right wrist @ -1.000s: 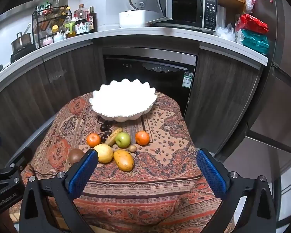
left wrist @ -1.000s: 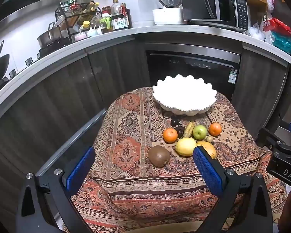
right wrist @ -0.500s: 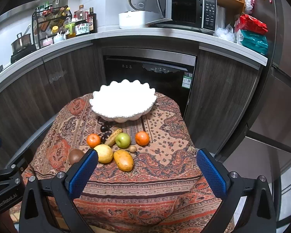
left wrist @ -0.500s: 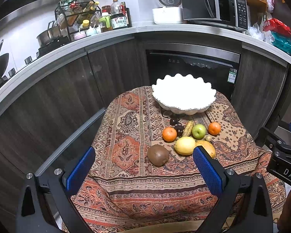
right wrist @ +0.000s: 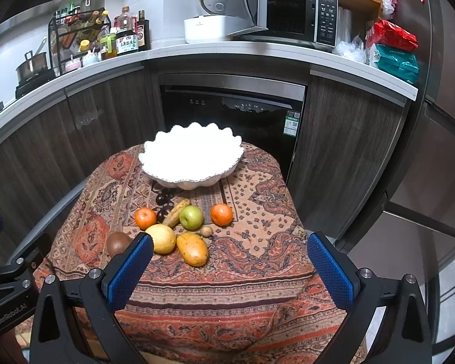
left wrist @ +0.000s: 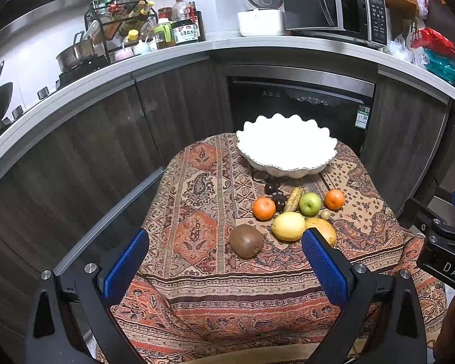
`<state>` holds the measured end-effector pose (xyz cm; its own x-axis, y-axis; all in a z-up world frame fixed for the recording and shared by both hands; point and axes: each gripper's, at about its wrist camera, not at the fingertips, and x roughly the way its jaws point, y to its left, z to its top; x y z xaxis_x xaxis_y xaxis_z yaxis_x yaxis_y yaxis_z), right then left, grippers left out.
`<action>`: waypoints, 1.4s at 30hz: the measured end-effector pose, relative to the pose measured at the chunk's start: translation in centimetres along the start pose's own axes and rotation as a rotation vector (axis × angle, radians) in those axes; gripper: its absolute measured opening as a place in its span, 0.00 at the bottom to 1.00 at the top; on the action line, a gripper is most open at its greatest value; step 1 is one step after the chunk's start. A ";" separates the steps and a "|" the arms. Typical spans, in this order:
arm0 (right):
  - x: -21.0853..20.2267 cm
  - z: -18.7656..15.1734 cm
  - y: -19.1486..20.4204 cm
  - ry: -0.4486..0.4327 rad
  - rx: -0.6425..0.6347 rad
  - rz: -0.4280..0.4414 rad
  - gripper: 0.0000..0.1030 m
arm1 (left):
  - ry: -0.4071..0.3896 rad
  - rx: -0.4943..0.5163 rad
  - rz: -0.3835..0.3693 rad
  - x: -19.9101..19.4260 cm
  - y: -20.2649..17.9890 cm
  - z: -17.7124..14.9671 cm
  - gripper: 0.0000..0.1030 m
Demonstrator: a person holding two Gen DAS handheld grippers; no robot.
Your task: Organize fruits
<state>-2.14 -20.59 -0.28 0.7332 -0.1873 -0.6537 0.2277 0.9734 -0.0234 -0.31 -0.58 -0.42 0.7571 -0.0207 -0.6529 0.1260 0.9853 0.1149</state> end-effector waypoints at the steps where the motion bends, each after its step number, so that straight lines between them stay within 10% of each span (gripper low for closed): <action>1: 0.0 0.0 0.0 0.000 0.000 0.000 0.99 | 0.000 0.000 0.000 0.0 0.0 0.0 0.99; 42: 0.3 -0.1 0.0 0.010 0.005 -0.001 0.99 | 0.004 0.003 -0.004 0.4 -0.2 -0.2 0.99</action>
<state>-2.04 -20.61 -0.56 0.7263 -0.1865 -0.6616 0.2314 0.9727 -0.0201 -0.21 -0.73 -0.84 0.7541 -0.0239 -0.6563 0.1306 0.9848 0.1143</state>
